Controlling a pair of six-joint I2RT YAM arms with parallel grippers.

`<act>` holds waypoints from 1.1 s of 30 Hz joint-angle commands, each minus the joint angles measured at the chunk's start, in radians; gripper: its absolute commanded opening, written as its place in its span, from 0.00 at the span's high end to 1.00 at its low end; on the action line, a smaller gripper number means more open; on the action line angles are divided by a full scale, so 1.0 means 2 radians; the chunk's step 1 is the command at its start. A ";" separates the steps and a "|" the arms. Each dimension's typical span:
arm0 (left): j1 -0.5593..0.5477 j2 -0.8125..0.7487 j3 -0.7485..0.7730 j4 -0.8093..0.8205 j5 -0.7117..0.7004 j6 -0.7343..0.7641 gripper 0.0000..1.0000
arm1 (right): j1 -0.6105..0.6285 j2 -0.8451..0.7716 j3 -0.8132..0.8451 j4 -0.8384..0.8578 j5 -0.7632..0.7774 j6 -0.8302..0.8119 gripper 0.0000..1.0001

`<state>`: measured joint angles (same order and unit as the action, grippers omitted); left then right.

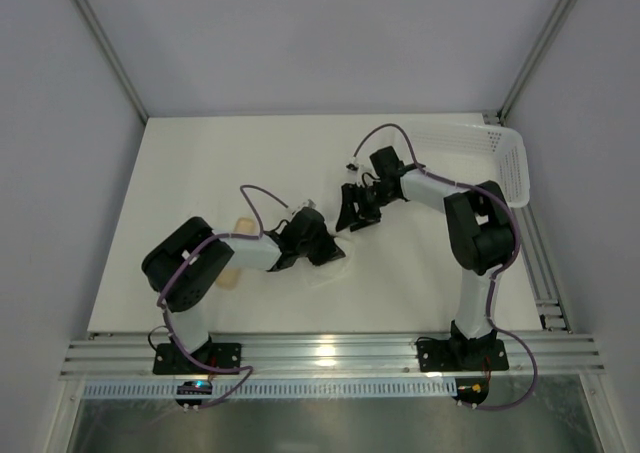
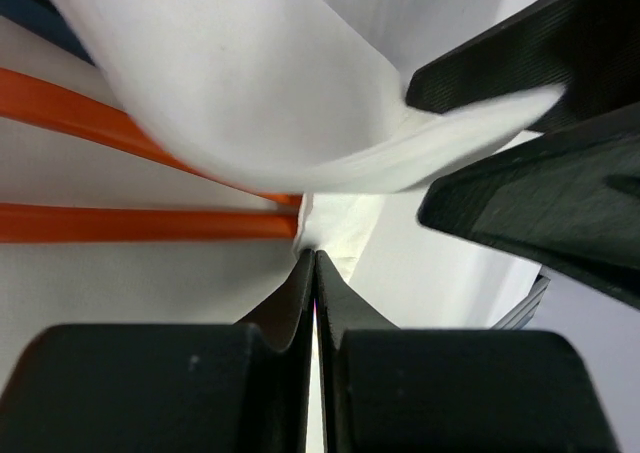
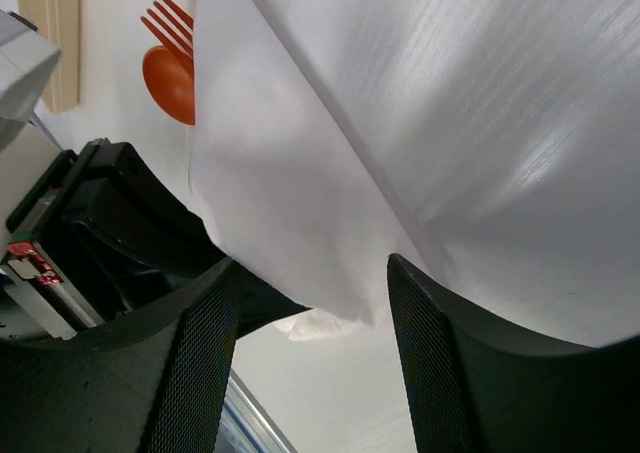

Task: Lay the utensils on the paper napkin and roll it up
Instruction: Roll the napkin at the center of the board.

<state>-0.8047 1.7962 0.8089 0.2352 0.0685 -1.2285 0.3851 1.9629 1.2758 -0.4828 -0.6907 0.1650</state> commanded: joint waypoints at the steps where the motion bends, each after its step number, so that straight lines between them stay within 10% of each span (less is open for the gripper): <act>1: -0.003 0.009 -0.006 -0.015 -0.014 0.000 1.00 | -0.002 -0.023 0.036 -0.009 0.014 0.006 0.37; 13: -0.003 0.006 -0.007 -0.017 -0.013 0.001 1.00 | -0.033 0.019 0.159 -0.064 0.021 0.016 0.41; 20: -0.003 0.002 -0.004 -0.021 -0.017 0.001 1.00 | -0.031 0.080 0.230 -0.112 0.071 -0.012 0.55; 25: -0.003 -0.002 -0.005 -0.025 -0.018 0.001 1.00 | -0.017 0.102 0.229 -0.115 0.081 -0.025 0.89; 33: -0.003 0.000 0.003 -0.033 -0.019 0.003 1.00 | 0.007 0.101 0.199 -0.082 0.051 -0.010 0.94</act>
<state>-0.8051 1.7962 0.8093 0.2325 0.0643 -1.2312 0.3870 2.1887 1.6886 -0.6758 -0.5552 0.1341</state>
